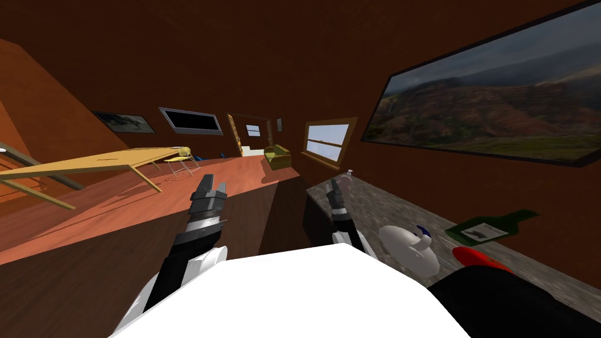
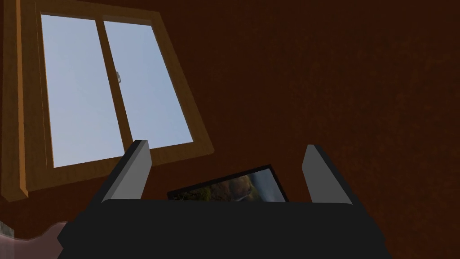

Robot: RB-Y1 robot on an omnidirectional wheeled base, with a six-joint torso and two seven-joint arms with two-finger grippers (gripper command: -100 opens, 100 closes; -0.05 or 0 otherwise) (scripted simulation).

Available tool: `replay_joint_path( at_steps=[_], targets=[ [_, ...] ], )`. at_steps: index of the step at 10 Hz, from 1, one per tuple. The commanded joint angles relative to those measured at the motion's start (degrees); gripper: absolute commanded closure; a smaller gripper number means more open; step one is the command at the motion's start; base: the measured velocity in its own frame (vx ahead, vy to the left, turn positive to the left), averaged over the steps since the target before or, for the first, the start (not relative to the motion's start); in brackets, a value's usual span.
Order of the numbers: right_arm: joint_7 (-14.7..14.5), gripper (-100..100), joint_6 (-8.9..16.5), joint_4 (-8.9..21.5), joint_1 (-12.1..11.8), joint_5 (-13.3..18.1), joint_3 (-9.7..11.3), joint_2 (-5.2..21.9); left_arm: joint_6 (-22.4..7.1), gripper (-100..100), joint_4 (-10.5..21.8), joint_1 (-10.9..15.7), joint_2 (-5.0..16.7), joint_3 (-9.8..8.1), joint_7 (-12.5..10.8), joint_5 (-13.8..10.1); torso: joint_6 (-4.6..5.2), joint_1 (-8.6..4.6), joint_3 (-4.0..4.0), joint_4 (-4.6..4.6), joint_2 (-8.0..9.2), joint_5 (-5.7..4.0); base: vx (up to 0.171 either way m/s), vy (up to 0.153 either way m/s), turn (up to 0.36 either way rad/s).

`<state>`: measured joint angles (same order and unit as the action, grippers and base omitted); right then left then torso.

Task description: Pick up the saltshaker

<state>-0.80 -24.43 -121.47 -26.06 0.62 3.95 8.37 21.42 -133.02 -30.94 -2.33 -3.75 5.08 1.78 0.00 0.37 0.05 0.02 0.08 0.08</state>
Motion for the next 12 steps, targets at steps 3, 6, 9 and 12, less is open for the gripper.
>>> replay_joint_path(
  at_steps=[3,6,9,12],
  targets=[
    [-2.7,-100,2.1,6.5,4.2,3.9,-0.1,4.5,0.0,0,0.0,0.0,0.0,0.00,0.0,0.0,-0.01,0.01,0.02,0.01,0.03,0.00,-0.039,0.100,-0.075],
    [-4.4,-100,3.5,10.5,6.6,6.7,-0.2,6.9,0.0,0,0.0,0.0,0.0,0.00,0.0,0.0,0.00,-0.11,-0.03,-0.01,-0.05,-0.02,-0.021,0.071,-0.040],
    [-6.1,-100,5.2,15.0,9.1,9.9,-0.3,9.3,0.0,0,0.0,0.0,0.0,0.00,0.0,0.0,0.00,-0.14,-0.01,0.00,-0.02,-0.03,-0.029,0.065,-0.040],
    [-7.7,-100,7.0,19.6,11.6,13.4,-0.5,11.6,0.0,0,0.0,0.0,0.0,0.00,0.0,0.0,0.00,-0.15,-0.03,-0.01,-0.05,-0.03,-0.022,0.067,-0.038]
  ],
)
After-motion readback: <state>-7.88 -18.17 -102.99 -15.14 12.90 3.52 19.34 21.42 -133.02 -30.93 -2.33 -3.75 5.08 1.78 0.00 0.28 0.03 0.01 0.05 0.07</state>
